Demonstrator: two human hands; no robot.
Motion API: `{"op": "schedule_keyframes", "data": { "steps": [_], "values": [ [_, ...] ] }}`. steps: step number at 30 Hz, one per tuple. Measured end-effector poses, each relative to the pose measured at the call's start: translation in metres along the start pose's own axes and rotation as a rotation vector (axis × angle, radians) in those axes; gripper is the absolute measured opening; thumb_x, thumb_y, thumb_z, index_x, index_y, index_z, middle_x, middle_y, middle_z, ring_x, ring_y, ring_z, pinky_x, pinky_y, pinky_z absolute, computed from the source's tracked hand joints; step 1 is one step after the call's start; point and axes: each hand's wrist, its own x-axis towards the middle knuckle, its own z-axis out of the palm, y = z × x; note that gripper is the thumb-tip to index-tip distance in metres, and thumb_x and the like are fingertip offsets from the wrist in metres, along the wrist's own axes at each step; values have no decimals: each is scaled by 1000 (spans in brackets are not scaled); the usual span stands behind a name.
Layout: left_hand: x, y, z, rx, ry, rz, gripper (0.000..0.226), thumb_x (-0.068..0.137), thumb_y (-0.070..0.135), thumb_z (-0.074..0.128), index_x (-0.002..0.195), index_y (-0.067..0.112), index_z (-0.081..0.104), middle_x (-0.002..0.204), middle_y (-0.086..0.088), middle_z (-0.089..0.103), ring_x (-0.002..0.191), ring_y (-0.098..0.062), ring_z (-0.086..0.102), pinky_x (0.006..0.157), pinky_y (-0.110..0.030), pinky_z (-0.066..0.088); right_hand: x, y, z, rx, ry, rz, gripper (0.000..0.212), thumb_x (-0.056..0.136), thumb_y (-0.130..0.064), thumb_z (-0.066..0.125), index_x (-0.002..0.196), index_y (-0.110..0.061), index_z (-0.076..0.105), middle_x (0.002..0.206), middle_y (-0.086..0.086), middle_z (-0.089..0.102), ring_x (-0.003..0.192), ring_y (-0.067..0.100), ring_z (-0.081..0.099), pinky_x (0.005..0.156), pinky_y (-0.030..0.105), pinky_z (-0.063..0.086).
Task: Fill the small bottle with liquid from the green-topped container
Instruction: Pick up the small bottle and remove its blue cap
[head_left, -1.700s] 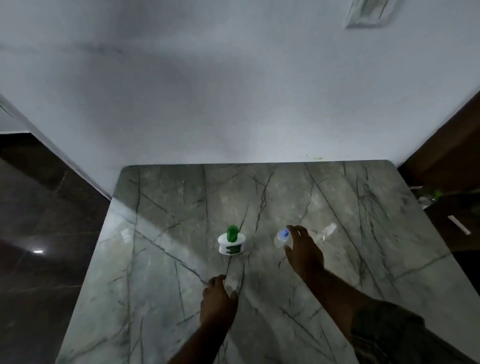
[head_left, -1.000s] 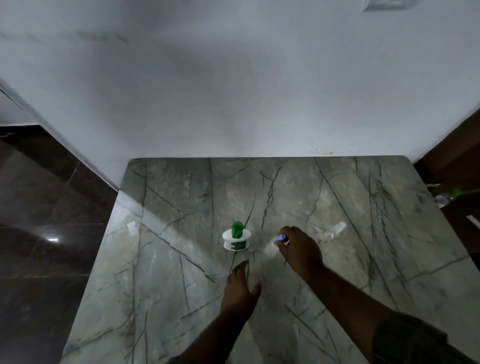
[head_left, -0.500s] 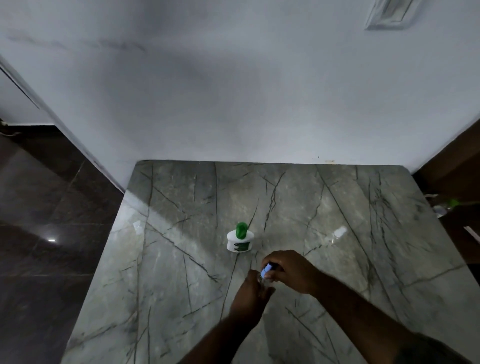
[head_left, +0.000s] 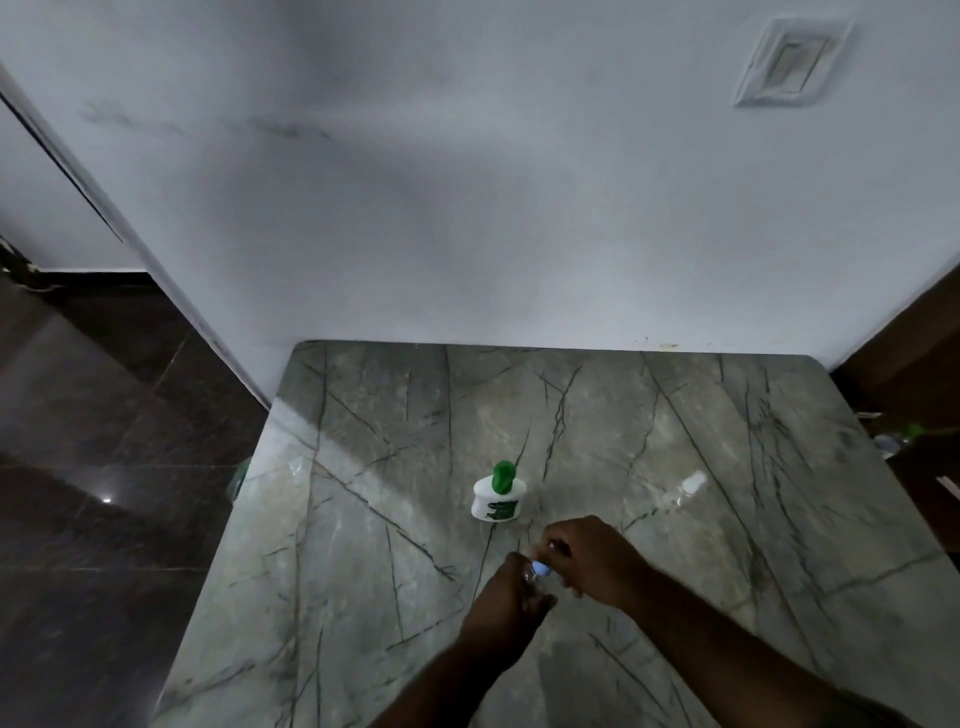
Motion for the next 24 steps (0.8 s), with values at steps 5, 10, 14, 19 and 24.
{"op": "schedule_keyframes", "data": {
  "steps": [5,10,14,19,24],
  "values": [
    [3,-4,-10,3,-7,8,28,87,38,65,102,27,44,95,7,60,77,-2,52,63,-11,36,1,-8,-6,52,-128,-186,9,83,-23,67,89,-29,69,96,-12,65,87,4,64,80,28,55],
    [8,-3,-9,20,-15,56,32,85,40,64,109,24,48,100,7,62,83,-4,57,69,-14,41,-10,-11,-1,77,9,47,32,86,-51,63,107,-28,64,101,-11,67,84,2,64,70,18,48],
    [14,7,2,45,-23,43,28,87,38,64,104,25,47,98,5,61,86,-8,56,65,-11,37,-11,4,-12,12,-12,-23,19,87,-36,65,93,-19,71,74,-13,66,58,-7,59,57,7,40],
    [20,26,13,28,-12,-8,32,87,36,65,107,22,44,93,10,55,75,0,50,65,-8,39,-6,36,-46,-28,-101,-198,23,84,-20,66,106,-27,70,94,-15,60,86,-3,58,78,9,43],
    [22,18,22,-104,109,-190,42,83,34,72,103,24,36,90,6,59,79,-3,58,68,-14,45,-2,75,-72,415,84,-17,16,88,-13,69,104,-15,68,90,1,72,77,9,68,63,21,53]
  ]
}}
